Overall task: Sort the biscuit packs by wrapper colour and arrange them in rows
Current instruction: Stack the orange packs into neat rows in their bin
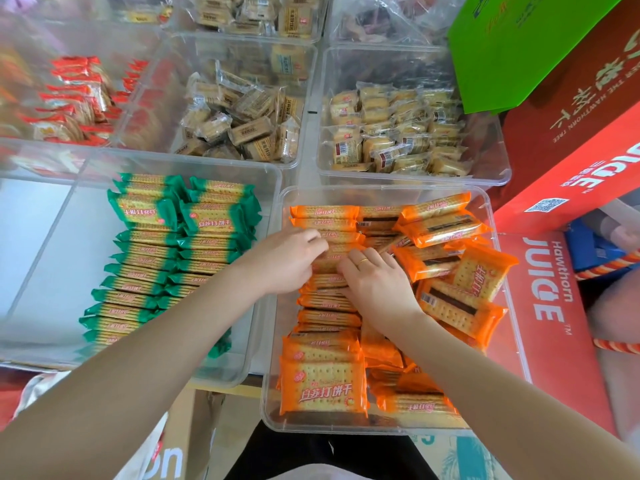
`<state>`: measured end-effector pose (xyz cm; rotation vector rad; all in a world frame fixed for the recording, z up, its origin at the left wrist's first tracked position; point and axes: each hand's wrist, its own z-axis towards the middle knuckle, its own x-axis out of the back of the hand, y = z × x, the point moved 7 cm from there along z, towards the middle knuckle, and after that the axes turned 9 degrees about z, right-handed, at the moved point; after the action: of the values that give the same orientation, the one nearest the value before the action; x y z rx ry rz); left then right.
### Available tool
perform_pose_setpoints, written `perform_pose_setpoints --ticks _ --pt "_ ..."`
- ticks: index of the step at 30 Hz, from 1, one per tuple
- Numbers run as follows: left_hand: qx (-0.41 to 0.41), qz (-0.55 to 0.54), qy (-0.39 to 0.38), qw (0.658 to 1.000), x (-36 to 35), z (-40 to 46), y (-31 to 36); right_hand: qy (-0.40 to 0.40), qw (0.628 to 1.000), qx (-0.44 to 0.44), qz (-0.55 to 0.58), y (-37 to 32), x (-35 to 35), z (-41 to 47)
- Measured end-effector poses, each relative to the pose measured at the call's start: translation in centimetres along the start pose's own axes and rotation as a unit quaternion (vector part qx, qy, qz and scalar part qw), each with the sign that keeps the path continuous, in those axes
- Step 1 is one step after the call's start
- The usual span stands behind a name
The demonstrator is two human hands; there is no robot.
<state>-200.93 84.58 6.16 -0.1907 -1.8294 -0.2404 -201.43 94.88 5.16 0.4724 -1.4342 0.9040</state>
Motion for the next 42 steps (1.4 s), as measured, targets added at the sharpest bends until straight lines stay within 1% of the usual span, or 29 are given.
perform_pose_setpoints --ticks 1,3,4,5,7,8,11,13,14,15,18,21,24,26,28,30,31,32,33,34,35,36,37,40,42 --pt "-0.005 0.006 0.003 1.0 -0.1 -0.1 0.0 0.001 1.0 0.009 0.014 -0.1 -0.2 -0.3" --pt "-0.009 0.029 0.016 0.999 -0.4 -0.1 0.1 -0.036 0.998 0.042 0.042 -0.4 -0.4 -0.8" --pt "-0.002 0.034 0.022 0.999 -0.5 0.0 0.1 -0.078 0.995 0.05 0.042 -0.3 -0.8 -1.1" --pt "0.008 0.035 0.026 0.999 -0.4 0.1 0.0 -0.139 0.988 0.049 0.042 -0.1 -1.4 -1.5" --pt "0.016 0.039 0.037 0.998 -0.3 0.2 0.1 -0.247 0.967 0.034 0.054 0.9 -2.5 -2.7" --pt "0.013 0.041 0.047 0.998 -0.2 0.2 0.2 -0.267 0.96 0.029 0.078 1.2 -2.5 -3.1" --pt "-0.001 0.039 0.067 0.997 -0.3 0.1 0.4 -0.259 0.958 -0.006 0.123 1.6 -2.2 -3.3" --pt "0.008 0.048 0.062 0.997 -0.4 0.1 0.5 -0.265 0.957 -0.04 0.11 1.8 -2.1 -3.3" --pt "0.016 0.057 0.055 0.997 -0.4 0.2 0.6 -0.256 0.962 -0.042 0.087 1.8 -1.9 -3.2" --pt "0.024 0.067 0.047 0.996 -0.4 0.3 0.7 -0.237 0.968 -0.041 0.066 1.7 -1.6 -3.0" --pt "0.046 0.086 0.025 0.995 -0.3 0.9 0.3 -0.143 0.987 -0.033 0.07 1.1 -0.4 -2.3" --pt "0.039 0.063 -0.008 0.997 -0.2 0.9 -0.3 -0.09 0.992 -0.051 0.075 1.1 -0.4 -1.3" --pt "0.008 0.056 -0.029 0.998 0.0 0.8 0.3 -0.086 0.99 -0.083 0.071 0.6 -0.9 -0.3" --pt "-0.006 0.06 -0.016 0.998 0.2 0.5 1.0 -0.09 0.989 -0.103 0.063 0.8 -1.2 -0.2" --pt "-0.014 0.103 -0.007 0.995 -0.1 0.2 1.5 -0.079 0.989 -0.114 0.047 1.2 -0.5 -0.6" --pt "-0.012 0.117 0.021 0.993 -0.2 -0.1 1.8 -0.064 0.991 -0.098 0.064 1.1 0.7 -1.0" --pt "-0.009 0.112 0.033 0.993 -0.3 -0.2 1.8 -0.049 0.993 -0.061 0.087 0.6 1.4 -1.3" --pt "-0.005 0.106 0.037 0.994 -0.3 -0.3 1.8 -0.057 0.989 -0.025 0.135 -0.1 2.0 -1.8" --pt "-0.001 0.103 0.033 0.994 -0.4 -0.3 1.7 -0.085 0.978 0.0 0.192 -0.9 2.4 -2.3" --pt "0.002 0.103 0.029 0.994 -0.5 -0.3 1.8 -0.158 0.958 0.0 0.237 -1.5 1.8 -2.9" --pt "0.005 0.105 0.027 0.994 -0.5 -0.2 1.9 -0.246 0.938 -0.009 0.242 -1.9 0.8 -3.8" --pt "0.008 0.11 0.028 0.993 -0.5 -0.1 2.0 -0.31 0.926 -0.012 0.216 -2.1 -0.1 -4.5" --pt "0.012 0.116 0.031 0.993 -0.5 -0.2 2.2 -0.351 0.917 -0.013 0.19 -2.2 -0.7 -5.0" --pt "0.02 0.127 0.037 0.991 -0.7 -0.4 2.4 -0.419 0.887 -0.027 0.191 -2.5 -1.6 -5.5" --pt "0.016 0.127 0.04 0.991 -0.7 -0.6 2.5 -0.442 0.879 -0.01 0.177 -2.9 -1.6 -5.8"
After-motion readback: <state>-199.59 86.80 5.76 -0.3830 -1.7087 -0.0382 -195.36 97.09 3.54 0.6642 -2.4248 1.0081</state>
